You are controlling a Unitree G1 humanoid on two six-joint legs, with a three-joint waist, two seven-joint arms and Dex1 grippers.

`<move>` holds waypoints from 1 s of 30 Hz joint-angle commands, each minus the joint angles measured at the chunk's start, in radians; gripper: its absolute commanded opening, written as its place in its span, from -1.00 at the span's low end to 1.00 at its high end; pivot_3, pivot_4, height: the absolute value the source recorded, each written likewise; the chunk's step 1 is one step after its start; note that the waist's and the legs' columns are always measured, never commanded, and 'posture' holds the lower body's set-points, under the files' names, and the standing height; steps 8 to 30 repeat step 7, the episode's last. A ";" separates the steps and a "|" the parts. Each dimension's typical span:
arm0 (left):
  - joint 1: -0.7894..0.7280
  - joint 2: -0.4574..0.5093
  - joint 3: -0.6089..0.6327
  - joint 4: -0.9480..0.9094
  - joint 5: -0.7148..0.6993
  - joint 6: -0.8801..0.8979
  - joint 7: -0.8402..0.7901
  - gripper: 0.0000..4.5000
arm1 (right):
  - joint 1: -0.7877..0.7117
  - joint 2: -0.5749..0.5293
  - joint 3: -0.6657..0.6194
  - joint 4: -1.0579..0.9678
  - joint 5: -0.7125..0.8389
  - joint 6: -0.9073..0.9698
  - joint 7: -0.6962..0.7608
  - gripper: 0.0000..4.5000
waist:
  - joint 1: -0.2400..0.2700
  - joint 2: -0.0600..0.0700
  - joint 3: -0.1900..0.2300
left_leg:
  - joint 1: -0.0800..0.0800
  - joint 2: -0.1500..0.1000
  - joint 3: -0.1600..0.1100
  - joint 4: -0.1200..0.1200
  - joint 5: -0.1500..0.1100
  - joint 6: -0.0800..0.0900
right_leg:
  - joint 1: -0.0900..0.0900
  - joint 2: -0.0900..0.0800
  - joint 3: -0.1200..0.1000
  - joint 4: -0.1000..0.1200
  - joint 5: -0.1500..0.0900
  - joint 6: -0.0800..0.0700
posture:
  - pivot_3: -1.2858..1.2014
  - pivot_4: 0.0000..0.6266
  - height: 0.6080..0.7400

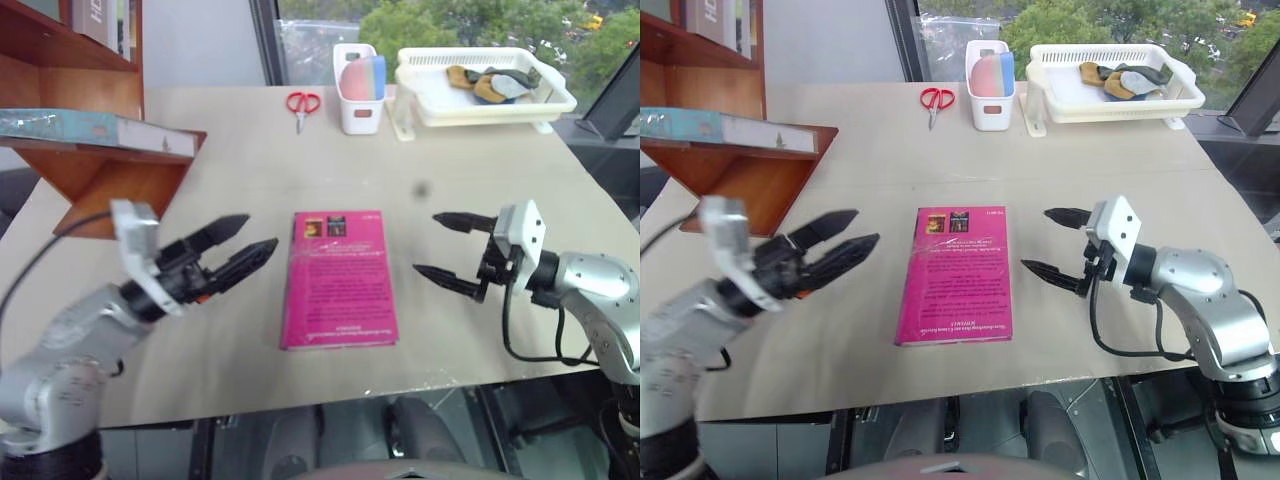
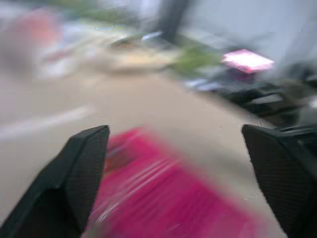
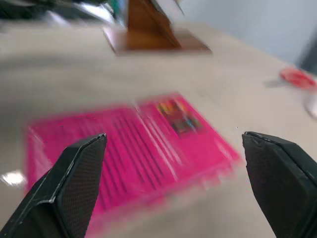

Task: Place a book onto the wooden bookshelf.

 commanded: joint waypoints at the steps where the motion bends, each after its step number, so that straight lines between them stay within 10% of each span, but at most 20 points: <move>1: 0.066 -0.006 -0.007 0.013 0.225 -0.222 0.022 0.97 | 0.069 -0.045 -0.068 -0.060 -0.008 0.007 -0.011 1.00 | 0.002 0.000 0.000 | 0.000 0.000 0.000 0.000 0.000 0.000 | 0.000 0.000 0.000 -0.001 0.000 0.000 | 0.03 -0.52 1.00; 30: 0.179 0.073 0.077 0.116 0.254 -0.311 -0.113 0.97 | 0.242 -0.118 -0.192 -0.110 0.002 0.051 -0.004 1.00 | 0.007 0.000 0.000 | -0.001 0.000 0.002 -0.002 0.000 0.000 | 0.000 -0.003 -0.001 -0.007 -0.002 -0.003 | 0.03 -0.52 1.00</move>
